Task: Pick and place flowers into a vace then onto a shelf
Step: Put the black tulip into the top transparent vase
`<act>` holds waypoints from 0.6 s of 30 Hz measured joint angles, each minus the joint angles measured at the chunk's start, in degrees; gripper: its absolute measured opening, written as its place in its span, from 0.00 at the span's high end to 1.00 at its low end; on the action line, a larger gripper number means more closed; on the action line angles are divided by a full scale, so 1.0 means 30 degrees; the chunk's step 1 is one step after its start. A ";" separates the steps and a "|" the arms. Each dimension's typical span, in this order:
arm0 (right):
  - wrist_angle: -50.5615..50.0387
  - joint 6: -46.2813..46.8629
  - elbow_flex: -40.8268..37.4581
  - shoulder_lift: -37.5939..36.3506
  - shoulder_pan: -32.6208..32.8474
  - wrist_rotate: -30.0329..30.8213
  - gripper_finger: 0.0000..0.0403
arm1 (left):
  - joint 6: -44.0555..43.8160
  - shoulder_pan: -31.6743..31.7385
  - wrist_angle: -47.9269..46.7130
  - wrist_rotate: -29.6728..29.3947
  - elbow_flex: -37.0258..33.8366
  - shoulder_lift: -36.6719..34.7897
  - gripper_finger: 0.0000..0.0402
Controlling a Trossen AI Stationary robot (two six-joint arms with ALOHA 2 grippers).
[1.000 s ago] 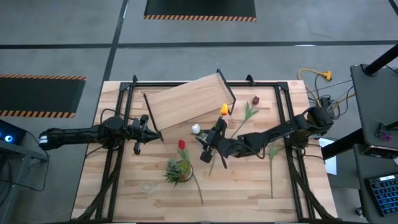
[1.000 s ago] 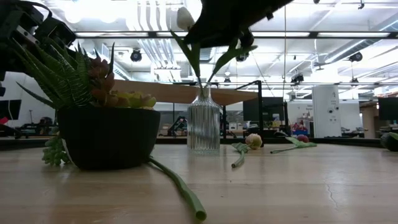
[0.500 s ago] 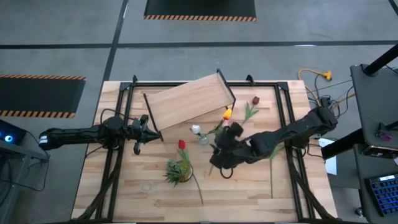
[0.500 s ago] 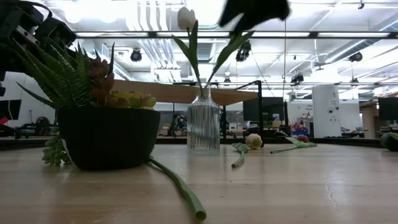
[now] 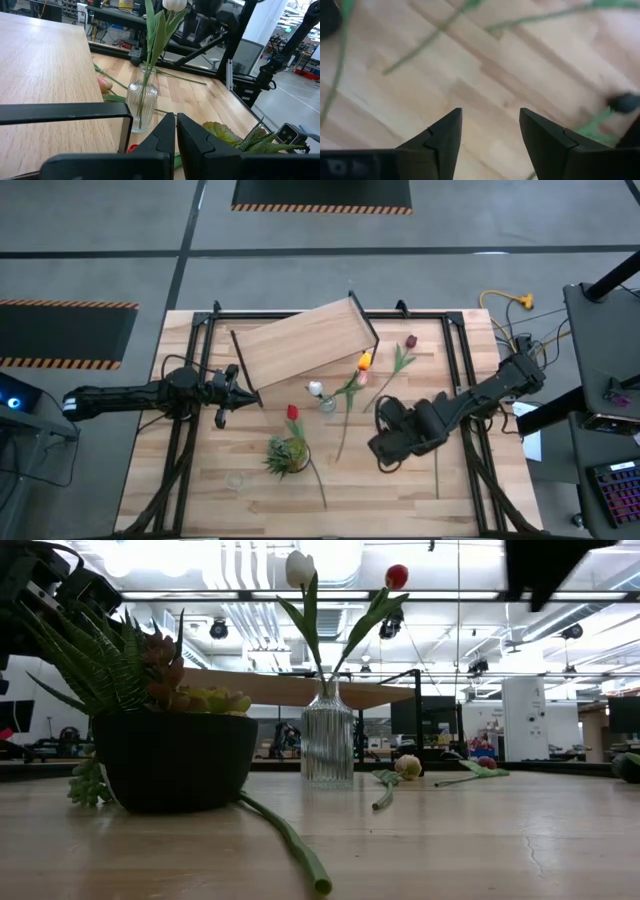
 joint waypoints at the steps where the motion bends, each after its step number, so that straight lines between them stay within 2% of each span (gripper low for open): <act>1: -0.0131 0.0295 -0.0154 0.0000 0.0231 -0.0031 0.54 | 0.0000 -0.0005 0.0004 0.0002 0.0000 0.0000 1.00; 6: -0.0162 0.0799 -0.1216 0.0000 0.1383 -0.0057 0.56 | 0.0000 -0.0003 0.0000 -0.0003 0.0000 0.0000 1.00; 11: -0.0166 0.4099 -0.2940 -0.0007 0.2350 -0.0250 0.55 | 0.0000 -0.0003 0.0002 -0.0003 0.0000 0.0000 1.00; 18: -0.0013 0.7273 -0.5952 -0.0015 0.3418 -0.2912 0.47 | 0.0000 0.0000 0.0000 0.0000 0.0000 0.0000 1.00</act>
